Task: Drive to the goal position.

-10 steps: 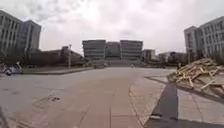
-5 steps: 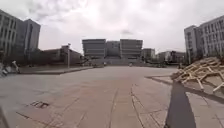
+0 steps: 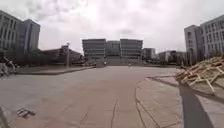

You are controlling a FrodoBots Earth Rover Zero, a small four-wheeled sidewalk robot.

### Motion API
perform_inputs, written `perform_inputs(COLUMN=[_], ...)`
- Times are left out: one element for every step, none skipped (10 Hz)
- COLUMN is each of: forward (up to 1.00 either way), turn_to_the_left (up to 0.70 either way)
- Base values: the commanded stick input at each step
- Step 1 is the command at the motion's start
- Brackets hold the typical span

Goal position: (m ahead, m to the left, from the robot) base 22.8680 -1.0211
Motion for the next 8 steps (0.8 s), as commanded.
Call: perform_inputs(forward=[0.70,0.70,0.70,0.70,0.70,0.70,0.70,0.70], turn_to_the_left=[0.00,0.00,0.00,0.00,0.00,0.00,0.00,0.00])
